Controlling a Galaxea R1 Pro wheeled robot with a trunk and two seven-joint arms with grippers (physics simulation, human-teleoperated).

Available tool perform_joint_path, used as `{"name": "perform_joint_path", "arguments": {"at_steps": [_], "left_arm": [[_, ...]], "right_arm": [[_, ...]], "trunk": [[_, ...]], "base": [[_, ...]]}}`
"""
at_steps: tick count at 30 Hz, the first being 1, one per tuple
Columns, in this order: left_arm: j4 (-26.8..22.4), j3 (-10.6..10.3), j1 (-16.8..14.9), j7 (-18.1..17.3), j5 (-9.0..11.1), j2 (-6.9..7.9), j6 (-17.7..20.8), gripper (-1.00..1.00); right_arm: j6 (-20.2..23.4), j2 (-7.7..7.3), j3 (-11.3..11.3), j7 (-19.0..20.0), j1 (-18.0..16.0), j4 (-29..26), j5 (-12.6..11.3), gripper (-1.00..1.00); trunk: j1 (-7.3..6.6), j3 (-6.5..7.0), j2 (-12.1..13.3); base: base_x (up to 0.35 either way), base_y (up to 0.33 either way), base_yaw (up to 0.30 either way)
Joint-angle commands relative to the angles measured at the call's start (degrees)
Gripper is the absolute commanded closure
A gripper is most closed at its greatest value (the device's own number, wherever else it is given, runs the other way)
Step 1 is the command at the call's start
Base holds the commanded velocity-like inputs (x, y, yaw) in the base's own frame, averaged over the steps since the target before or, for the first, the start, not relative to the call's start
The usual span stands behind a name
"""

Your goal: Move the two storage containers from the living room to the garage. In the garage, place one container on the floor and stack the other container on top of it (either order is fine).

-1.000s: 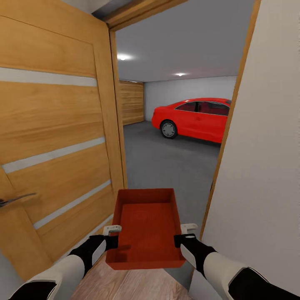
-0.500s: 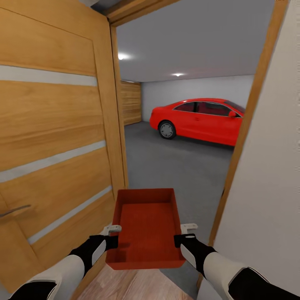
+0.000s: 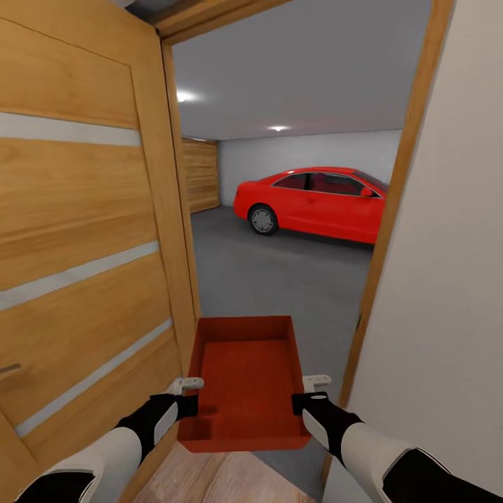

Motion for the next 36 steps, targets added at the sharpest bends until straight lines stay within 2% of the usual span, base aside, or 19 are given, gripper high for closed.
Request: {"name": "perform_joint_path", "arguments": {"at_steps": [1,8,19,24,36], "left_arm": [[-0.24,-0.09,-0.01,0.46,-1.18,-0.03,-1.09,1.0],[-0.24,-0.13,-0.01,0.46,-1.18,-0.01,-1.09,1.0],[-0.24,-0.1,-0.02,0.42,-1.18,-0.02,-1.09,1.0],[-0.24,-0.11,-0.01,0.37,-1.18,-0.01,-1.09,1.0],[-0.24,-0.09,-0.01,0.37,-1.2,-0.01,-1.12,1.0]], "right_arm": [[0.36,0.1,2.13,0.12,0.02,-0.01,-2.0,1.0],[0.31,0.1,2.16,0.12,0.02,-0.01,-2.0,1.0],[0.31,0.16,2.12,0.12,0.02,-0.01,-2.0,1.0],[0.32,0.13,2.12,0.12,0.02,-0.01,-2.0,1.0],[0.28,0.13,2.13,0.09,0.02,-0.02,-2.0,1.0]], "trunk": [[0.04,-0.02,-0.04],[0.04,0.03,-0.04],[0.04,0.48,-0.04],[0.04,0.68,-0.04],[0.04,0.74,-0.04]], "base": [[0.162,0.267,-0.013],[0.093,0.135,-0.043],[0.01,0.015,-0.206],[0.115,0.208,-0.207],[0.037,0.059,-0.026]]}}
